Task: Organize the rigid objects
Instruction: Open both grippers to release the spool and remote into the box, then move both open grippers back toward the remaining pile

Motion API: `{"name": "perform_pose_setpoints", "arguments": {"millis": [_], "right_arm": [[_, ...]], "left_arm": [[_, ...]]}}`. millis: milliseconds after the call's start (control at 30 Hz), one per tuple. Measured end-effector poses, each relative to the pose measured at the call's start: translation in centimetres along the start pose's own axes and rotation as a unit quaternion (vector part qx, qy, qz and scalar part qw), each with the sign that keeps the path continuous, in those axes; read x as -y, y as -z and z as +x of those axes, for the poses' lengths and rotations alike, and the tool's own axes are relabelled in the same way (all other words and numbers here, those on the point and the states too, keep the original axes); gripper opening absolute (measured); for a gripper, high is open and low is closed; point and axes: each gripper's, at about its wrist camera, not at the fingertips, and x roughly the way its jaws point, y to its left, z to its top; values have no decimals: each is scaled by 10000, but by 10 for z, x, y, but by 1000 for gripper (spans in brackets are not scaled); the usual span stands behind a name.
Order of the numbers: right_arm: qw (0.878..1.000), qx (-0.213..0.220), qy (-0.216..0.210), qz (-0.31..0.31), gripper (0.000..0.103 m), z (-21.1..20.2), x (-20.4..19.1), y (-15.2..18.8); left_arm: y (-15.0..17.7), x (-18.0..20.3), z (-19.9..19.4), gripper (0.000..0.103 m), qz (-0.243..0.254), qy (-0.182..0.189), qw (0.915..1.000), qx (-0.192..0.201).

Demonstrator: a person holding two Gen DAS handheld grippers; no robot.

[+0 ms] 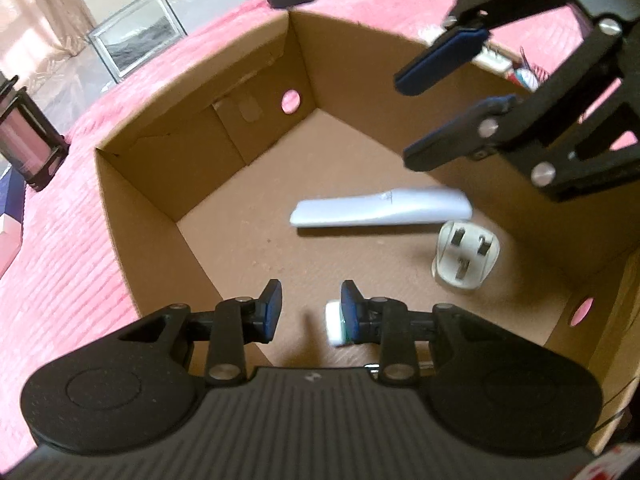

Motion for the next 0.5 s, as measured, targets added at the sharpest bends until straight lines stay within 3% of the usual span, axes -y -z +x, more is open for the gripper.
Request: {"name": "perform_pose_setpoints", "arguments": {"millis": [200, 500], "right_arm": [[9962, 558, 45, 669, 35, -46, 7, 11], [9789, 1227, 267, 1614, 35, -121, 14, 51]], "left_arm": [[-3, 6, -36, 28, -363, -137, 9976, 576], [-9, 44, -95, 27, -1047, 24, 9843, 1418]]}}
